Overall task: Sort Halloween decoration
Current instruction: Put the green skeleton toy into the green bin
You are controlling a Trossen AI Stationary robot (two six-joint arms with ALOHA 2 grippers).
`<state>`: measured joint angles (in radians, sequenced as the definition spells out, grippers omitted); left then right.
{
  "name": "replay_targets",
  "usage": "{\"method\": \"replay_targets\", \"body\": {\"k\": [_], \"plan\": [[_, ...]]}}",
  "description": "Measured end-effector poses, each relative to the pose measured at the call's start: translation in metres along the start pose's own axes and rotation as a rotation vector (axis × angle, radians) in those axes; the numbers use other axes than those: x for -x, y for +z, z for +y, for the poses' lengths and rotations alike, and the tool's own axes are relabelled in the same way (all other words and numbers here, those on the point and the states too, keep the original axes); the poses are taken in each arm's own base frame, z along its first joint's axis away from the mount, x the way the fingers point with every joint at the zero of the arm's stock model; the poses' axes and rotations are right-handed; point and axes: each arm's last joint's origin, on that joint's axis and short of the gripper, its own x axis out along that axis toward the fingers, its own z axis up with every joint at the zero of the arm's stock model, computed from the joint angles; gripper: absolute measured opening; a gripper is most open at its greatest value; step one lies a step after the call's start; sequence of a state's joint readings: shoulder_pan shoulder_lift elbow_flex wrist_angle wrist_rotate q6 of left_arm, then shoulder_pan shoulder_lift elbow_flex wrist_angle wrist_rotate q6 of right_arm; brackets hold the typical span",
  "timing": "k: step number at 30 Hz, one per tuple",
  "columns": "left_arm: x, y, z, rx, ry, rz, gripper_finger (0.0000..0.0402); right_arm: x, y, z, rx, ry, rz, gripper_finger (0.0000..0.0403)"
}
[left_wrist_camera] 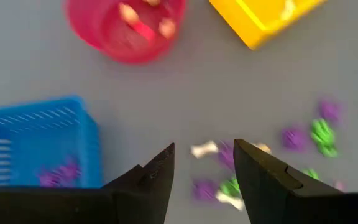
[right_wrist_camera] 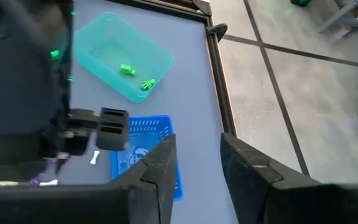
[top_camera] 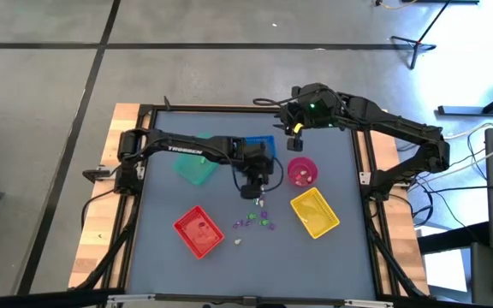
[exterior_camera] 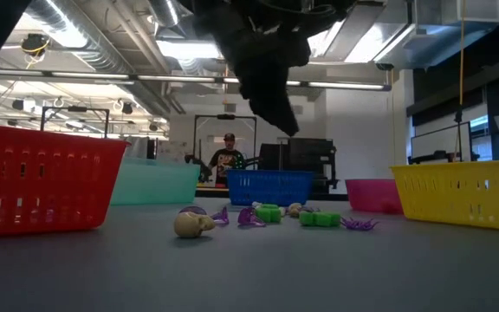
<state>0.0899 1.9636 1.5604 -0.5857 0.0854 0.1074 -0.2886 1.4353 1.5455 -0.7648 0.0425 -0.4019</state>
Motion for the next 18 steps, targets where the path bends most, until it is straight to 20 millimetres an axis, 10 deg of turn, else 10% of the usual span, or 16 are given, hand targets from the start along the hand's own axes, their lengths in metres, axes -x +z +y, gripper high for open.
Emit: {"method": "replay_targets", "body": {"k": [18], "plan": [[-0.002, -0.006, -0.05, 0.031, -0.119, 0.093, 0.0148, 0.0, -0.002, 0.001, 0.001, 0.01, 0.023, 0.0124]]}}
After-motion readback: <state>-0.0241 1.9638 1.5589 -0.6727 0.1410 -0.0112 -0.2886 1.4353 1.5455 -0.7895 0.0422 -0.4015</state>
